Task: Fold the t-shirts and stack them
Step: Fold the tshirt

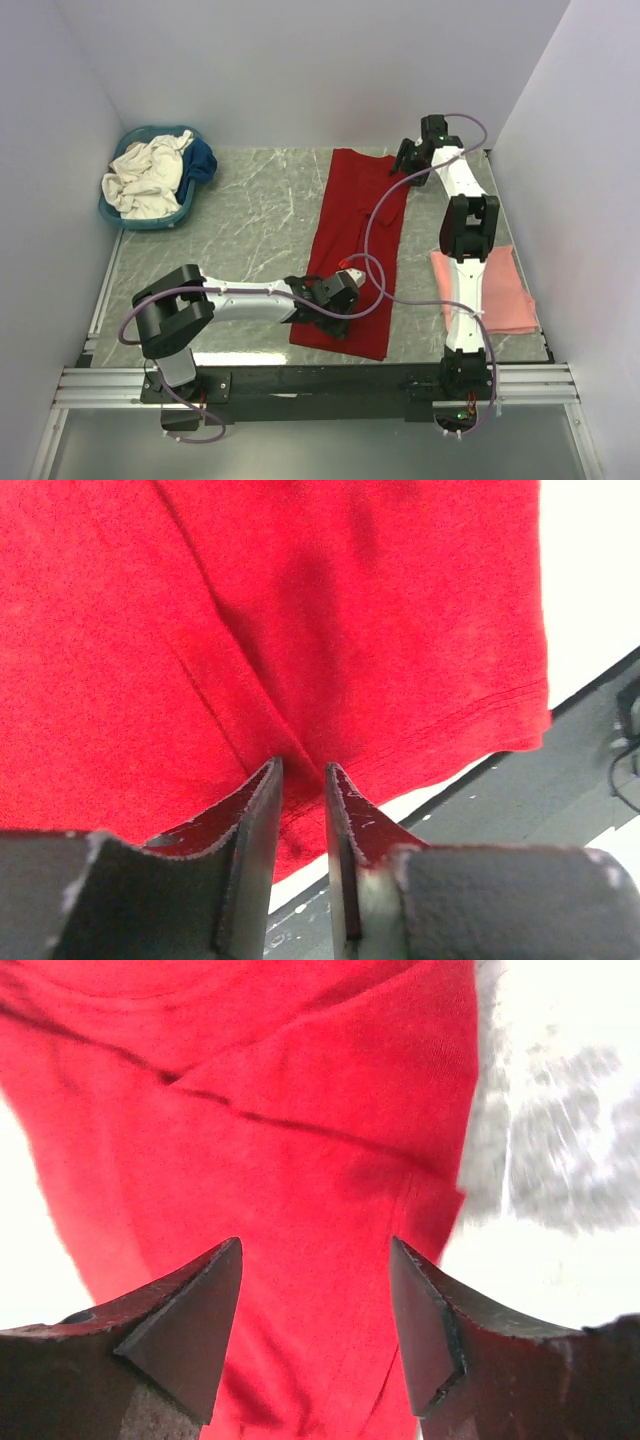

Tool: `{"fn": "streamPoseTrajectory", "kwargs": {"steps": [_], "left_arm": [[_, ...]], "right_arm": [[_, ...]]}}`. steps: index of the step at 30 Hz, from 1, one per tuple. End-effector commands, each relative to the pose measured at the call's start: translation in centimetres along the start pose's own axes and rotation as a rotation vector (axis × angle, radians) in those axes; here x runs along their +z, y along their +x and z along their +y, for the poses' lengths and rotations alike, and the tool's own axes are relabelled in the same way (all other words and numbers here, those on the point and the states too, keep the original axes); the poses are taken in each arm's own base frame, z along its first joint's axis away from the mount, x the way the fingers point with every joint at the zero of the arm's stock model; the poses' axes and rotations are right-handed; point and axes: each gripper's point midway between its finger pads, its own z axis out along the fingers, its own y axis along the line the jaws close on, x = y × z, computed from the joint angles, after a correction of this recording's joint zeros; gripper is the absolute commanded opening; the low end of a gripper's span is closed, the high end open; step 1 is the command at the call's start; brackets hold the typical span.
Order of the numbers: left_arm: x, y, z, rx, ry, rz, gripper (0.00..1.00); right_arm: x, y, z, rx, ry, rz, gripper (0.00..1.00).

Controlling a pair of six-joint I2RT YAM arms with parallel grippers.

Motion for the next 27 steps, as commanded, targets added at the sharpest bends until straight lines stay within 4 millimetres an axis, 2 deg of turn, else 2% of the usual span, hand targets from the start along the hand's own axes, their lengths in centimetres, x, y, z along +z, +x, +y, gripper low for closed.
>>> {"fn": "streamPoseTrajectory", "kwargs": {"steps": [1,3,4,5,6,7,8,9,10,11,12,13,14,15,16,18,19,20,21,22,27], "left_arm": [[-2.5,-3.2,-2.7,0.023,0.093,-0.085,0.32],[-3.4,-3.7,-2.5,0.006,0.101,-0.101,0.34],[-3.9,-4.3,-1.9,-0.013,0.098,-0.118,0.35],[-5.1,-4.9,-1.7,-0.032,0.103,-0.145,0.36],[-5.4,-4.7,-0.7,-0.071,0.082,-0.153,0.36],[-5.9,-5.3,0.7,-0.118,0.070,-0.173,0.36],[-7.4,-6.0,1.1,-0.151,0.087,-0.211,0.35],[-7.5,-5.2,2.6,-0.207,0.072,-0.205,0.35],[-8.0,-5.7,4.3,-0.268,0.073,-0.223,0.35],[-8.9,-5.1,5.4,-0.312,0.086,-0.237,0.35],[-9.4,-5.0,6.2,-0.346,0.092,-0.248,0.35],[-9.9,-5.2,7.4,-0.385,0.094,-0.265,0.36],[-10.9,-5.3,7.7,-0.401,0.114,-0.295,0.37],[-10.8,-4.6,8.8,-0.422,0.103,-0.291,0.38],[-11.3,-4.3,8.7,-0.421,0.122,-0.295,0.38],[-11.2,-3.3,9.1,-0.421,0.115,-0.276,0.38],[-11.2,-3.0,9.0,-0.418,0.121,-0.269,0.38],[-11.0,-2.3,8.9,-0.421,0.135,-0.254,0.39],[-11.0,-1.9,8.9,-0.424,0.145,-0.245,0.39],[-10.9,-1.7,8.8,-0.426,0.156,-0.244,0.39],[-10.0,0.8,8.8,-0.446,0.188,-0.176,0.41]], "right_arm": [[-10.0,-5.3,4.4,-0.011,-0.090,-0.207,0.68],[-11.8,-4.8,4.8,0.001,-0.103,-0.215,0.68],[-15.4,-5.5,6.0,-0.001,-0.137,-0.283,0.68],[-14.4,-2.6,5.0,0.036,-0.126,-0.222,0.67],[-18.6,-3.1,6.7,0.020,-0.194,-0.313,0.67],[-19.5,-1.9,6.9,0.059,-0.212,-0.321,0.66],[-17.5,2.8,5.3,0.083,-0.188,-0.237,0.65],[-18.1,4.8,5.6,0.085,-0.213,-0.233,0.65],[-19.5,8.2,5.1,0.097,-0.239,-0.240,0.64],[-19.9,11.0,5.9,0.070,-0.261,-0.224,0.63],[-22.5,12.6,6.3,0.052,-0.297,-0.270,0.63],[-22.7,14.8,6.1,0.056,-0.299,-0.259,0.63],[-21.2,18.9,4.0,0.064,-0.262,-0.188,0.63],[-22.6,21.0,3.7,0.058,-0.282,-0.178,0.63],[-21.5,24.6,1.7,0.091,-0.258,-0.098,0.63],[-21.8,27.7,0.5,0.109,-0.276,-0.055,0.61],[-22.9,28.8,0.2,0.131,-0.302,-0.062,0.60],[-22.3,31.4,-1.0,0.148,-0.294,-0.004,0.59],[-22.9,32.6,-1.3,0.152,-0.309,0.005,0.58],[-22.5,34.3,-2.2,0.174,-0.291,0.044,0.57],[-23.3,38.9,-3.8,0.190,-0.279,0.176,0.54]]}}
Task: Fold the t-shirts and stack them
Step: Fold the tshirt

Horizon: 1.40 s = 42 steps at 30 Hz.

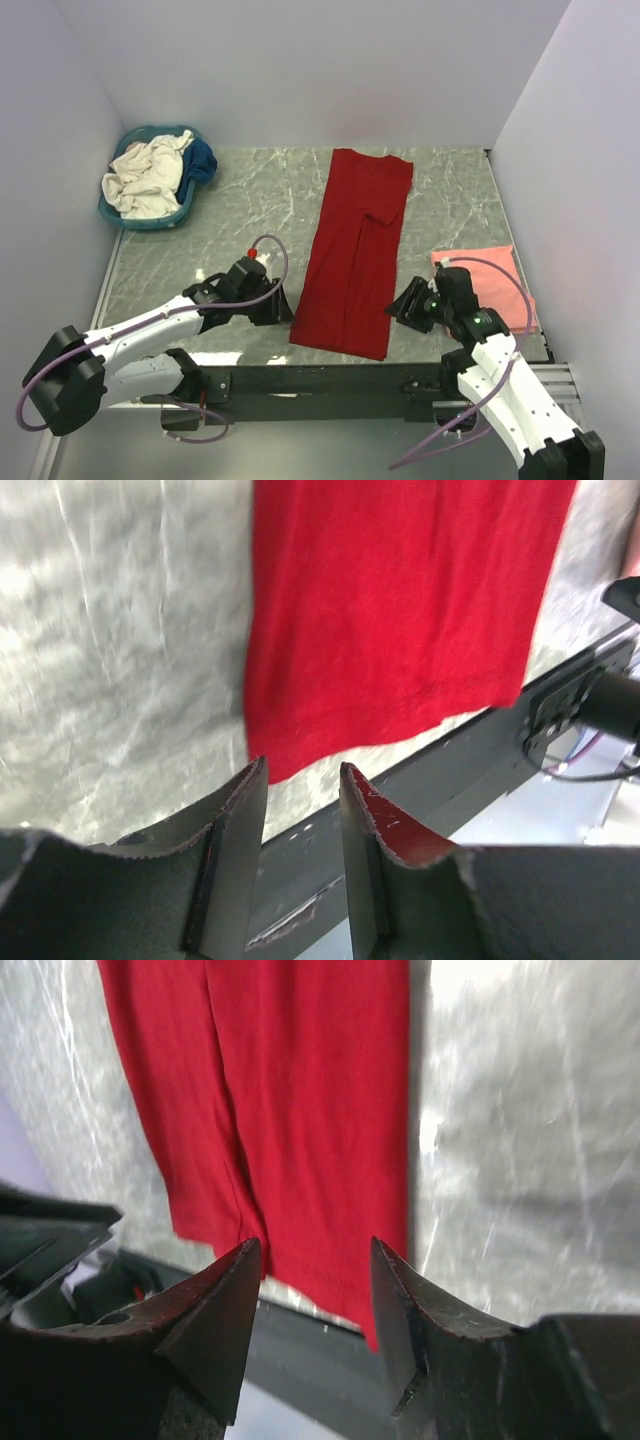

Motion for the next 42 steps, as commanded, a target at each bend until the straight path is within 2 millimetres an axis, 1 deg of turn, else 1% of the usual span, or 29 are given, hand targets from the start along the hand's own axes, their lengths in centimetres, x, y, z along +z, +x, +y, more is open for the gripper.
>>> {"fn": "streamPoseTrajectory", "kwargs": {"steps": [1,3,7,10,13,18,21,27,32,41,42], "left_arm": [[-0.2,1.1,-0.8,-0.016,0.071,0.042,0.41],[0.1,1.8,-0.6,-0.021,0.079,0.064,0.41],[0.4,2.4,-0.4,-0.032,0.087,0.090,0.41],[0.6,2.6,-0.2,-0.027,0.080,0.100,0.41],[0.9,2.9,0.2,-0.029,0.073,0.112,0.41],[1.7,3.6,1.2,-0.041,0.042,0.137,0.41],[2.1,4.0,1.7,-0.047,0.032,0.152,0.41],[2.6,4.2,2.1,-0.053,0.021,0.157,0.40],[3.0,4.4,2.6,-0.062,-0.003,0.155,0.39],[3.6,4.6,2.8,-0.059,-0.011,0.153,0.38],[3.6,4.7,2.8,-0.059,-0.009,0.154,0.38]], "right_arm": [[-0.7,2.9,-0.7,0.043,-0.002,0.103,0.54],[-0.9,4.2,-1.2,0.055,-0.005,0.147,0.54],[-0.7,6.9,-3.3,0.075,0.033,0.243,0.53],[-0.8,8.2,-4.3,0.083,0.056,0.290,0.53],[-0.5,9.0,-4.8,0.097,0.049,0.315,0.53],[0.2,9.5,-5.3,0.117,0.041,0.334,0.53],[0.5,10.0,-5.3,0.125,0.024,0.354,0.50],[0.5,10.9,-6.0,0.124,0.039,0.390,0.48],[0.5,11.1,-6.1,0.130,0.044,0.406,0.44],[1.0,10.4,-5.5,0.143,0.023,0.379,0.40],[1.1,10.2,-5.4,0.141,0.019,0.373,0.38]]}}
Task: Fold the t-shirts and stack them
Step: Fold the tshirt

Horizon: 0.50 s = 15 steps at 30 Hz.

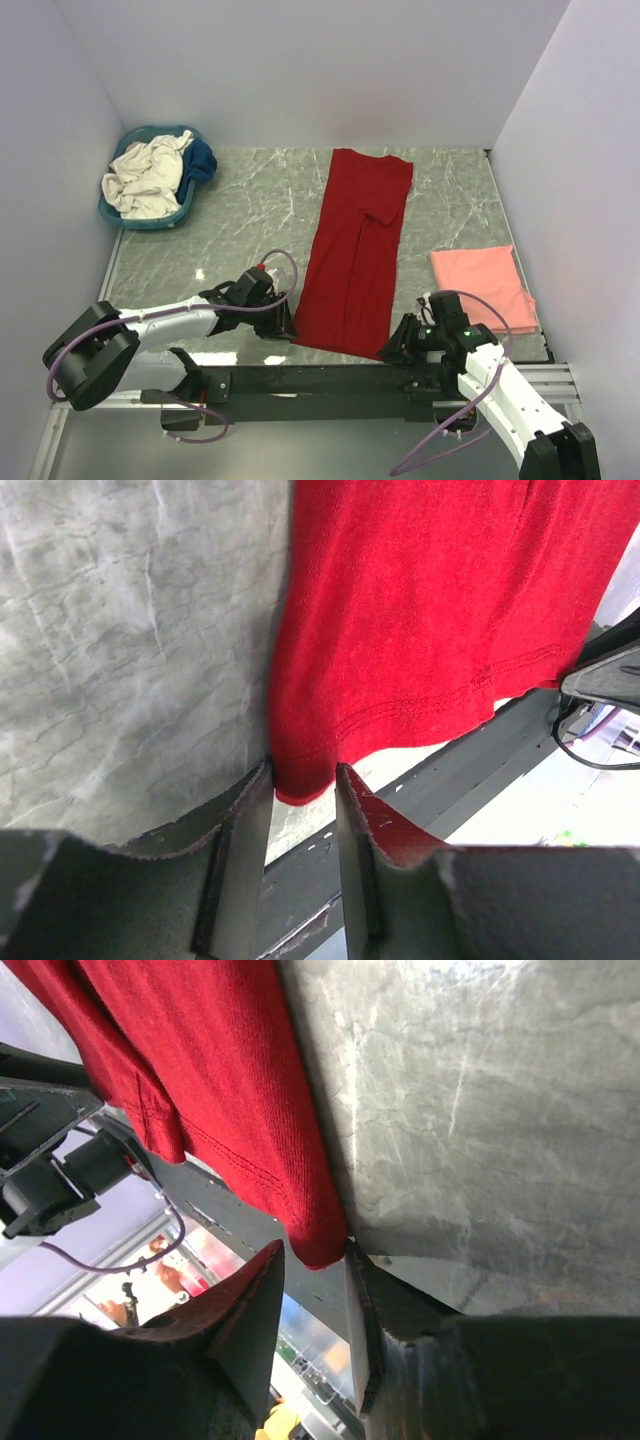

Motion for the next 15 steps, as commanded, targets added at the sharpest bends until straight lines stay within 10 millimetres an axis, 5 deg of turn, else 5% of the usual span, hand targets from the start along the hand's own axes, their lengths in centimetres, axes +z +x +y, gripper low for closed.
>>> {"fn": "streamPoseTrajectory", "kwargs": {"steps": [1,7,15], "left_arm": [[0.6,0.2,0.6,0.004,-0.017,-0.002,0.37],[0.4,0.1,0.3,0.019,-0.020,-0.001,0.15],[-1.0,0.3,-0.3,0.038,-0.013,-0.003,0.04]], "right_arm": [[0.6,-0.6,-1.5,0.004,0.053,-0.036,0.36],[0.6,-1.2,-0.4,-0.007,0.019,-0.047,0.22],[-0.2,-0.5,1.0,-0.062,-0.024,-0.017,0.02]]}}
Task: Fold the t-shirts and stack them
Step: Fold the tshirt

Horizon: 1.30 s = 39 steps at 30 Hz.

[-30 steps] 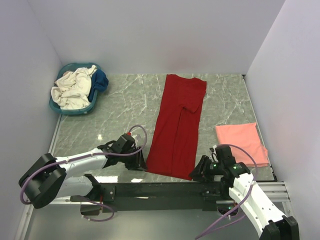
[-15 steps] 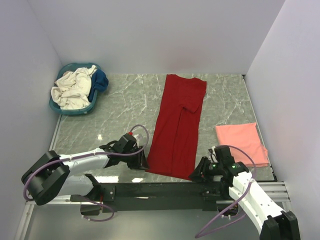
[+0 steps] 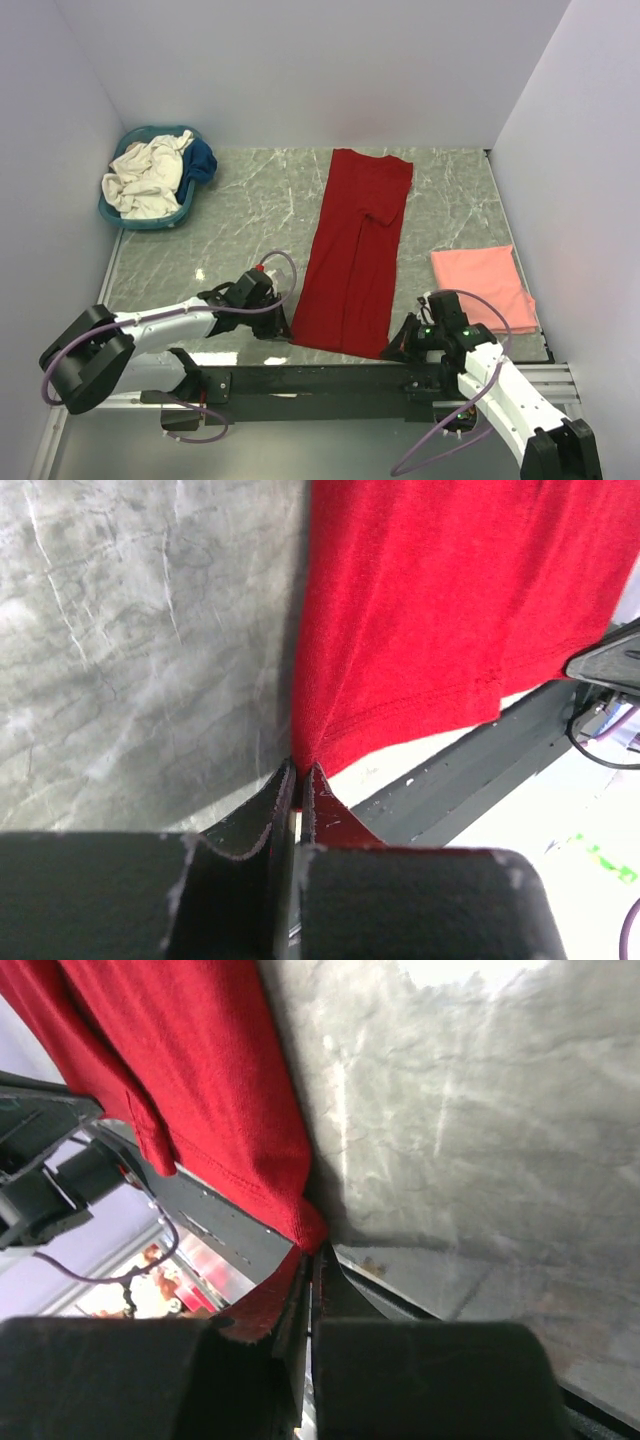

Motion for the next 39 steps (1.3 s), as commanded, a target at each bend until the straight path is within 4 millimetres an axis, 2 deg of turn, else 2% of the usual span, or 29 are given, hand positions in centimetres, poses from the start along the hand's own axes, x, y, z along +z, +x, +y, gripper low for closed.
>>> {"fn": "streamPoseTrajectory", "kwargs": {"steps": [1,5,10,15,17,18,20,22,24,25,26,28,30,33,35,36,38,39], "left_arm": [[-0.9,0.1,-0.5,0.028,0.008,-0.004,0.02],[-1.5,0.7,-0.6,0.033,0.012,-0.003,0.01],[-2.7,0.8,-1.7,0.049,0.032,-0.032,0.01],[-3.3,-0.5,-2.4,0.069,0.021,-0.077,0.01],[-3.6,-1.8,-3.8,0.090,0.032,-0.108,0.01],[-3.7,-3.0,-4.8,0.107,0.033,-0.131,0.01],[-3.6,-4.4,-5.8,0.111,0.030,-0.155,0.01],[-3.5,-6.4,-7.9,0.119,0.060,-0.184,0.01],[-3.1,-8.6,-9.6,0.109,0.073,-0.226,0.01],[-2.9,-9.3,-10.0,0.104,0.070,-0.234,0.01],[-2.6,-10.2,-10.2,0.092,0.066,-0.247,0.01],[-1.3,-11.8,-11.1,0.068,0.069,-0.255,0.01],[-0.3,-13.5,-11.7,0.034,0.077,-0.257,0.01],[0.5,-16.0,-12.7,0.004,0.092,-0.297,0.01],[1.5,-17.6,-12.3,-0.020,0.067,-0.313,0.01],[1.3,-18.6,-13.0,-0.025,0.082,-0.329,0.01],[1.9,-20.1,-12.7,-0.045,0.070,-0.348,0.01],[1.6,-21.2,-13.3,-0.046,0.081,-0.372,0.01]], "right_arm": [[-0.6,0.2,1.4,-0.076,-0.040,0.006,0.02],[-0.7,2.0,2.4,-0.122,-0.065,0.065,0.00],[-1.0,3.0,4.2,-0.168,-0.101,0.064,0.00],[-2.3,1.5,6.6,-0.237,-0.102,-0.046,0.00],[-2.6,0.7,7.2,-0.265,-0.084,-0.080,0.00],[-3.1,-0.3,8.4,-0.287,-0.093,-0.128,0.00],[-3.2,-1.7,9.0,-0.312,-0.061,-0.185,0.00],[-3.8,-3.9,10.3,-0.328,-0.024,-0.282,0.00],[-4.7,-5.4,12.7,-0.362,-0.054,-0.358,0.00],[-4.8,-6.7,13.0,-0.358,-0.027,-0.406,0.00],[-5.4,-7.5,14.5,-0.376,-0.050,-0.449,0.00],[-5.7,-9.6,14.7,-0.369,0.004,-0.527,0.00],[-6.6,-11.4,15.7,-0.374,0.014,-0.593,0.00],[-6.9,-14.0,16.3,-0.361,0.040,-0.639,0.00],[-7.3,-15.4,16.8,-0.366,0.037,-0.673,0.00],[-7.3,-16.7,16.1,-0.340,0.061,-0.687,0.00],[-7.4,-18.0,16.2,-0.339,0.054,-0.691,0.00],[-7.1,-18.6,15.8,-0.328,0.065,-0.691,0.00]]}}
